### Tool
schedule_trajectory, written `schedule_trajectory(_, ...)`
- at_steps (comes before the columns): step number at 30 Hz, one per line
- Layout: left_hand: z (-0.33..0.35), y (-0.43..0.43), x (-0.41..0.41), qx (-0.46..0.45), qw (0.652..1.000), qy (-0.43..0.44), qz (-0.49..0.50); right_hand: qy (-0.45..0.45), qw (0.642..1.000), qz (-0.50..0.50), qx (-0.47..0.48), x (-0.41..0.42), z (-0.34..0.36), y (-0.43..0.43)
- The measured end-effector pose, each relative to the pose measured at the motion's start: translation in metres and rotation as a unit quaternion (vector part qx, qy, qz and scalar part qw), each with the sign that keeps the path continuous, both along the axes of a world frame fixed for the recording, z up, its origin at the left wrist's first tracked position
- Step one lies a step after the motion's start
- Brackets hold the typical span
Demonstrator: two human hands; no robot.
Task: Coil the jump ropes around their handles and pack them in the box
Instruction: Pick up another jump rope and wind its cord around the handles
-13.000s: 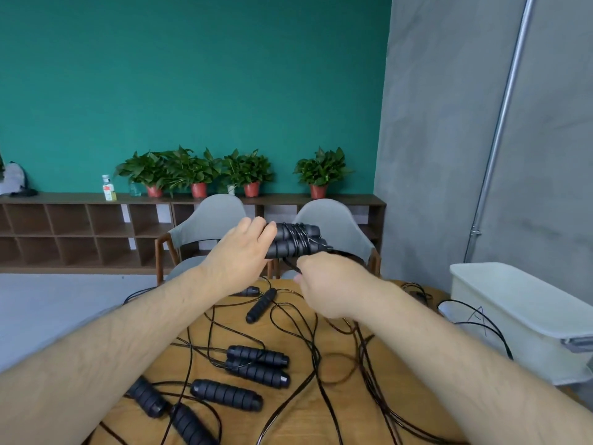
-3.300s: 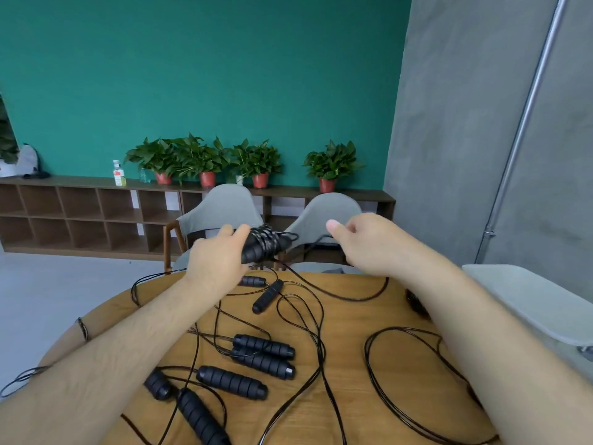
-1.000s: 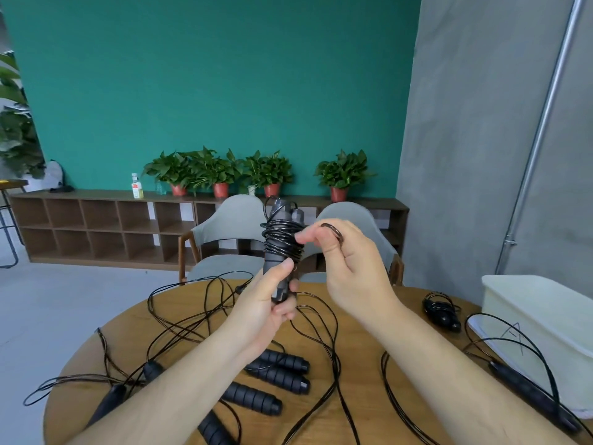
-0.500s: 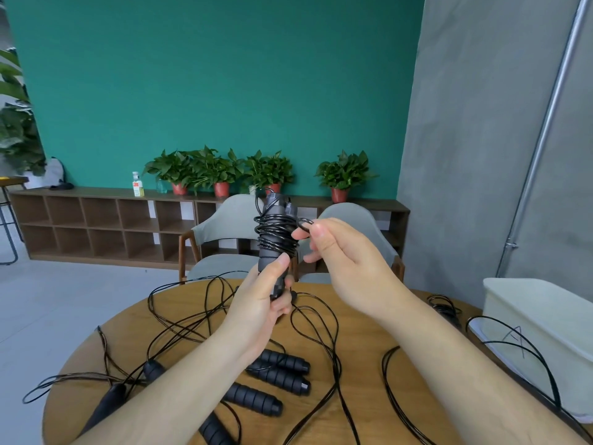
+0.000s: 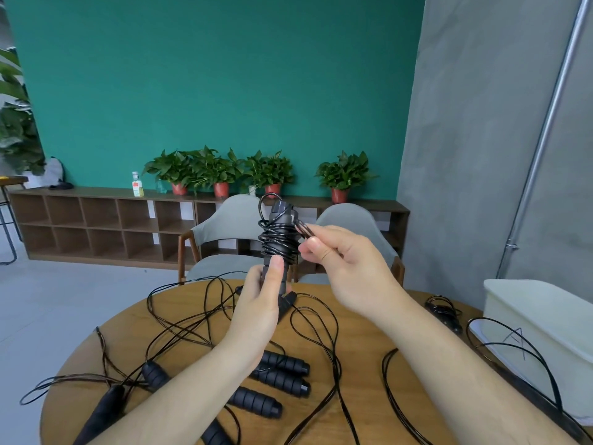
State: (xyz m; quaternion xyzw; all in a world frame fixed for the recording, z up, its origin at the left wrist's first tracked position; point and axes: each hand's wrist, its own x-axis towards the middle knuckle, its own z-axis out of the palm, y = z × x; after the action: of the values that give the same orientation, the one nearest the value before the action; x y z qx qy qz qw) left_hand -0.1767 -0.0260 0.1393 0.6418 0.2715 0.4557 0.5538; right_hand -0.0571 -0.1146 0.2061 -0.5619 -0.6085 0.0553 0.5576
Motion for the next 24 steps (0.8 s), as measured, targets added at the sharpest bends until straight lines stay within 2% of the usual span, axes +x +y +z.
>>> schedule_trajectory(2, 0.002, -0.002, -0.001, 0.008, 1.0, 0.008, 0.004, -0.04, 0.999, -0.005, 0.008, 0.001, -0.001, -0.001)
schedule_trajectory(4, 0.003, -0.002, -0.001, 0.016, 1.0, 0.024, -0.01, -0.04, 0.999, -0.012, 0.023, 0.0, -0.001, -0.001)
schedule_trajectory(8, -0.001, 0.001, 0.001, -0.025, 0.997, 0.008, -0.071, 0.055, 0.997, -0.036, 0.032, 0.004, 0.002, -0.003)
schedule_trajectory(13, -0.002, 0.001, 0.003, -0.033, 0.998, -0.021, -0.047, 0.104, 0.989, -0.107, 0.016, 0.009, 0.005, -0.007)
schedule_trajectory(15, -0.003, -0.001, 0.003, -0.033, 0.998, -0.029, -0.04, 0.079, 0.984, -0.156, 0.022, 0.012, 0.007, -0.006)
schedule_trajectory(18, -0.004, -0.003, 0.003, -0.041, 0.998, -0.032, -0.04, -0.012, 0.974, -0.223, 0.038, 0.016, 0.012, -0.003)
schedule_trajectory(24, 0.0, 0.002, -0.001, -0.068, 0.994, -0.065, -0.057, -0.035, 0.986, -0.159, 0.035, 0.028, 0.018, 0.002)
